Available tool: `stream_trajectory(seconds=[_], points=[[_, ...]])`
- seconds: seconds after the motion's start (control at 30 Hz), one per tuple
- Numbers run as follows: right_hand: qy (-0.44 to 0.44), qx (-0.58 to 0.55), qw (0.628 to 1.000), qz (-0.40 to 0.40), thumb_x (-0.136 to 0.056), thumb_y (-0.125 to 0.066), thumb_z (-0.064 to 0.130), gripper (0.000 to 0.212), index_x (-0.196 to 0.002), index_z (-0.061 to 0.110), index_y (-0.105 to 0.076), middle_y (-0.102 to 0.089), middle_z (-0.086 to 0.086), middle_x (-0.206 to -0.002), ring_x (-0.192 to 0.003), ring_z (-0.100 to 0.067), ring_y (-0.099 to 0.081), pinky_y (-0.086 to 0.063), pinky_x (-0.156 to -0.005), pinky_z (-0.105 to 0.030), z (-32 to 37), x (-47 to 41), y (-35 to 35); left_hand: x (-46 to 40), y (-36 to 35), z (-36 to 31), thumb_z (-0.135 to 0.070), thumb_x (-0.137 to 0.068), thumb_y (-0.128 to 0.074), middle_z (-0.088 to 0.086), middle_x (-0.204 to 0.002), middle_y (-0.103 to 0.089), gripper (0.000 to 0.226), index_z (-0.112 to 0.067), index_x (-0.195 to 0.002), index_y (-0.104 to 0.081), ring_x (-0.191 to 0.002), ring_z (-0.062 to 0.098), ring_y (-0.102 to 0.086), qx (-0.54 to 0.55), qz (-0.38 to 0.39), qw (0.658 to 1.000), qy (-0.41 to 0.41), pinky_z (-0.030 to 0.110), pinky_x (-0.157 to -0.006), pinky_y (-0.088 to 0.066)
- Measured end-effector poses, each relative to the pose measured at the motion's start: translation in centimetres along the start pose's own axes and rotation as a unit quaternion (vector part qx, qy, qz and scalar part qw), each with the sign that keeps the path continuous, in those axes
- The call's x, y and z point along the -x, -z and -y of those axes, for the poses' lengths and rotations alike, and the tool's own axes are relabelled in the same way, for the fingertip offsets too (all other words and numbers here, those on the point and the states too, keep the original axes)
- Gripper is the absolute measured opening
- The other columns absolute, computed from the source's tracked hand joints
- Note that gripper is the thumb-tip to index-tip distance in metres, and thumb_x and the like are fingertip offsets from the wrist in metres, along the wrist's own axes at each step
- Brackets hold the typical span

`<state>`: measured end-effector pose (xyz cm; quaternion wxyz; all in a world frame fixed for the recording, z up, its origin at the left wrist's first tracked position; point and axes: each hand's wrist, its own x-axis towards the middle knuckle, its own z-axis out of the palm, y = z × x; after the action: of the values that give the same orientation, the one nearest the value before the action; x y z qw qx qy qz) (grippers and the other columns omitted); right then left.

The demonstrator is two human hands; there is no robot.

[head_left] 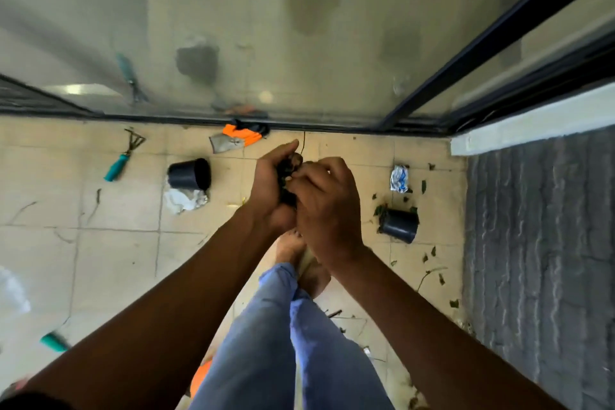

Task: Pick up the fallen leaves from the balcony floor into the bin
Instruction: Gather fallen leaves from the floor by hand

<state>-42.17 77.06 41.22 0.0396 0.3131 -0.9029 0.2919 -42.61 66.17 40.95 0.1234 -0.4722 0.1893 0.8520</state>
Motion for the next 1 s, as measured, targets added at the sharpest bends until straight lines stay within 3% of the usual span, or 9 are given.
stream_trajectory(seconds=[0.13,0.27,0.33,0.43,0.57,0.67,0.77,0.9,1.0], points=[[0.076,-0.041,0.994,0.072,-0.086,-0.065,0.001,0.007,-0.086,0.006,-0.069,-0.066,-0.010,-0.095,-0.085,-0.028,-0.053,-0.045,-0.072,-0.039,5.7,-2.7,4.1,7.4,-0.8,-3.2,-0.027,-0.095,-0.058,-0.007,-0.046,-0.038,0.041,-0.022,-0.060,-0.036,-0.048,0.010,-0.040,0.060,-0.017,0.997,-0.042,0.019,-0.051,-0.032],[0.070,-0.145,0.971,0.179,-0.081,-0.059,-0.011,0.030,-0.107,-0.005,-0.070,-0.065,-0.018,-0.114,-0.106,-0.026,-0.052,-0.032,-0.095,-0.012,12.2,-3.8,7.2,13.3,0.6,-6.2,-0.027,-0.098,-0.049,-0.006,-0.043,-0.044,0.055,-0.019,-0.045,-0.045,-0.042,0.010,-0.046,0.120,-0.004,0.989,-0.085,0.020,-0.054,-0.037],[0.098,-0.121,0.965,0.209,-0.072,-0.062,-0.011,0.044,-0.113,-0.001,-0.070,-0.066,-0.014,-0.121,-0.109,-0.026,-0.055,-0.039,-0.095,-0.021,15.1,-4.2,8.0,15.8,1.7,-7.2,-0.029,-0.099,-0.046,-0.005,-0.045,-0.047,0.057,-0.017,-0.043,-0.049,-0.043,0.011,-0.049,0.153,0.010,0.982,-0.111,0.021,-0.055,-0.040],[0.110,-0.121,0.973,0.163,-0.082,-0.060,0.004,0.030,-0.107,0.008,-0.076,-0.073,-0.007,-0.110,-0.099,-0.023,-0.067,-0.053,-0.086,-0.031,18.8,-5.5,8.6,19.4,2.6,-8.4,-0.029,-0.103,-0.041,-0.003,-0.043,-0.051,0.065,-0.014,-0.041,-0.053,-0.039,0.012,-0.053,0.196,0.011,0.971,-0.140,0.015,-0.046,-0.046],[0.121,-0.160,0.978,0.055,-0.089,-0.050,0.014,0.030,-0.089,0.007,-0.079,-0.076,-0.006,-0.088,-0.079,-0.021,-0.069,-0.057,-0.070,-0.031,24.6,-7.0,8.5,23.9,4.4,-11.1,-0.027,-0.103,-0.043,-0.004,-0.040,-0.046,0.062,-0.016,-0.043,-0.049,-0.035,0.010,-0.049,0.245,-0.025,0.954,-0.173,0.014,-0.042,-0.043],[0.129,-0.169,0.977,0.024,-0.085,-0.072,0.010,0.004,-0.081,0.012,-0.072,-0.068,0.000,-0.083,-0.080,-0.019,-0.058,-0.049,-0.069,-0.032,29.7,-8.1,7.1,28.0,7.1,-13.9,-0.024,-0.103,-0.045,-0.002,-0.040,-0.043,0.059,-0.015,-0.044,-0.048,-0.033,0.012,-0.048,0.263,-0.023,0.942,-0.205,0.014,-0.039,-0.043],[0.115,-0.186,0.974,0.052,-0.075,-0.085,0.018,0.028,-0.084,0.015,-0.059,-0.056,0.002,-0.093,-0.093,-0.015,-0.047,-0.034,-0.077,-0.015,35.8,-9.2,6.0,32.0,11.0,-16.8,-0.027,-0.101,-0.045,0.001,-0.044,-0.045,0.056,-0.014,-0.047,-0.051,-0.039,0.015,-0.051,0.268,-0.024,0.935,-0.233,0.016,-0.044,-0.047],[0.113,-0.332,0.922,0.166,-0.085,-0.068,0.012,0.044,-0.128,0.019,-0.061,-0.056,0.004,-0.129,-0.125,-0.009,-0.051,-0.043,-0.103,-0.018,44.9,-9.2,4.3,37.5,17.5,-20.1,-0.026,-0.098,-0.043,0.001,-0.049,-0.046,0.053,-0.015,-0.047,-0.052,-0.043,0.013,-0.049,0.296,-0.059,0.906,-0.296,0.017,-0.046,-0.044],[0.044,-0.433,0.854,0.286,-0.089,-0.052,0.019,0.050,-0.137,0.029,-0.059,-0.059,0.013,-0.137,-0.131,-0.007,-0.052,-0.044,-0.109,-0.031,53.0,-8.0,2.3,42.7,21.8,-22.8,-0.019,-0.090,-0.046,0.003,-0.060,-0.042,0.030,-0.016,-0.061,-0.053,-0.053,0.013,-0.048,0.302,-0.022,0.884,-0.357,0.022,-0.050,-0.043]])
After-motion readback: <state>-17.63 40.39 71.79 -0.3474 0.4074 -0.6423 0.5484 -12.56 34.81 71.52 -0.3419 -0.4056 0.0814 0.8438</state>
